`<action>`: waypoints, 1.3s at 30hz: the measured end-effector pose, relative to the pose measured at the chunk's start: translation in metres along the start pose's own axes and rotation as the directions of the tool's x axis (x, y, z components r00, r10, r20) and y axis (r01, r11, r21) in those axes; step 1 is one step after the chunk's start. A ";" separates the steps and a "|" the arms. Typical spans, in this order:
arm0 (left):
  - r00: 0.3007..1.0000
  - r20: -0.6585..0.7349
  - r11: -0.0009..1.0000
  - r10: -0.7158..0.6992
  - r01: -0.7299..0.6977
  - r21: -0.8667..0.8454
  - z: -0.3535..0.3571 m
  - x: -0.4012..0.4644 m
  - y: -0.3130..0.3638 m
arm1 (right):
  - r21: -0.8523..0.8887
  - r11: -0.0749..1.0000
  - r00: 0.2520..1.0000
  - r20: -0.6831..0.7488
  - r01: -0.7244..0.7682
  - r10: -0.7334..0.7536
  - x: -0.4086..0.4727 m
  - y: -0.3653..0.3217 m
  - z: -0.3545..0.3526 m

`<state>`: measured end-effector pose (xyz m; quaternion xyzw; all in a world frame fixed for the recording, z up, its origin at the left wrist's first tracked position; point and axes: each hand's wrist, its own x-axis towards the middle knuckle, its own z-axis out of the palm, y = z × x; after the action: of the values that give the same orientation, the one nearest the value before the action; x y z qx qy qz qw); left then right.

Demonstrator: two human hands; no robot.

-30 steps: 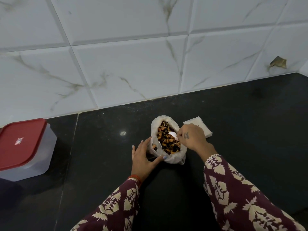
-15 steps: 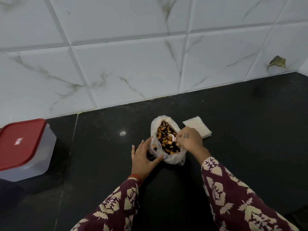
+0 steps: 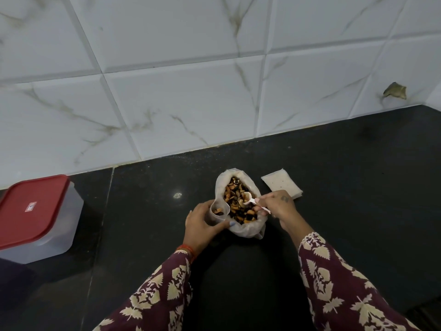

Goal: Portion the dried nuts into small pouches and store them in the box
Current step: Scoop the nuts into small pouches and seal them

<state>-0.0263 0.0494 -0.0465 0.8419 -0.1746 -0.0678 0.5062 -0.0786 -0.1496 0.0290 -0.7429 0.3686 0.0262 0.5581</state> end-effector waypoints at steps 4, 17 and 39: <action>0.998 -0.054 0.999 0.019 -0.021 -0.039 -0.003 0.001 0.019 | 0.115 0.992 0.999 -0.022 0.048 -0.046 -0.007 0.002 -0.005; 0.999 -0.028 0.987 -0.046 0.041 -0.157 -0.002 0.008 0.041 | -0.202 0.766 0.780 -0.018 0.610 -0.626 -0.034 -0.003 0.011; 0.996 -0.082 0.984 -0.019 0.005 -0.176 -0.002 0.002 0.022 | -0.292 0.849 0.833 -0.219 0.441 -0.508 -0.007 0.010 0.000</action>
<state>-0.0291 0.0413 -0.0258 0.7970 -0.1415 -0.0507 0.5849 -0.0897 -0.1469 0.0242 -0.8663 0.2429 -0.1801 0.3975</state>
